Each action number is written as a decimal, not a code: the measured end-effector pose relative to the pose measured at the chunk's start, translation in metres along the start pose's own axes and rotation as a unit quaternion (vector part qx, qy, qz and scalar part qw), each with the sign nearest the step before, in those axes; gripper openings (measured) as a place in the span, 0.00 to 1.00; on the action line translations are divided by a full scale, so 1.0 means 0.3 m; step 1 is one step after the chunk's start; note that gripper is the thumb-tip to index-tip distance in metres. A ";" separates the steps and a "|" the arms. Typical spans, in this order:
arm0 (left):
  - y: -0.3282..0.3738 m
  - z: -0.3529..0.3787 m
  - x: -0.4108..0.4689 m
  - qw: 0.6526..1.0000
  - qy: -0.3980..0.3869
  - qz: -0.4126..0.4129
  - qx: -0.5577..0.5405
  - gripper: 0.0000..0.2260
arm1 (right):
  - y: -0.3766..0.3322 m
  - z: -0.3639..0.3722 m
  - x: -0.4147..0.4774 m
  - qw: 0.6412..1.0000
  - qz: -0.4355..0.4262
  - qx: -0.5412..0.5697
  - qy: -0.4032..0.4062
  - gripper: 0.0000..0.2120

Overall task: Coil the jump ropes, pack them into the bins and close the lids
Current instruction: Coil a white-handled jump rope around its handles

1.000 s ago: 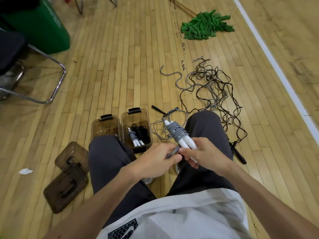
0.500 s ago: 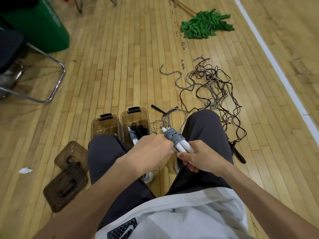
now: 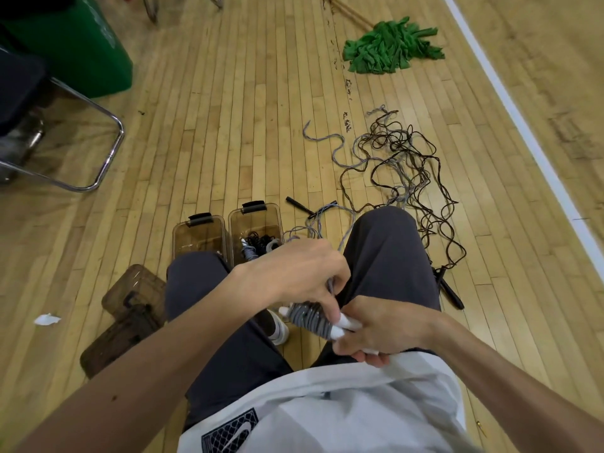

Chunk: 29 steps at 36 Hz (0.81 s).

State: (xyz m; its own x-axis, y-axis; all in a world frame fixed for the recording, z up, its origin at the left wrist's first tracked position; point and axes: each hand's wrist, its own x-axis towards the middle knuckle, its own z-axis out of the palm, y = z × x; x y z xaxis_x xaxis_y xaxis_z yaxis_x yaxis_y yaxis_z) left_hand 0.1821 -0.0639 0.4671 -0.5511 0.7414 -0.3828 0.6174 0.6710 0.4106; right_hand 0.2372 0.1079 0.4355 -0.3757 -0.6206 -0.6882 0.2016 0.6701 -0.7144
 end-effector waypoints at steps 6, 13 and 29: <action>-0.020 0.005 -0.007 0.986 -0.022 -0.010 -0.166 0.13 | 0.006 -0.006 -0.017 0.999 -0.033 0.017 -0.030 0.12; -0.063 0.036 -0.015 0.903 -0.084 0.023 -0.420 0.07 | -0.012 -0.008 -0.033 0.991 -0.093 0.068 -0.064 0.13; -0.045 0.201 -0.048 0.743 0.109 -0.161 -0.641 0.13 | -0.001 -0.008 -0.029 0.949 -0.187 0.248 0.052 0.02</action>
State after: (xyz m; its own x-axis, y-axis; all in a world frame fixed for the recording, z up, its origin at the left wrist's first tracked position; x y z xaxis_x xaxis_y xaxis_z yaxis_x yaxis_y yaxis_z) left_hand 0.2155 -0.0842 0.4172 -0.7189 0.4303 -0.5459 -0.5300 0.1688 0.8310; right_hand 0.2381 0.1141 0.4422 -0.5862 -0.7170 -0.3772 0.4282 0.1210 -0.8956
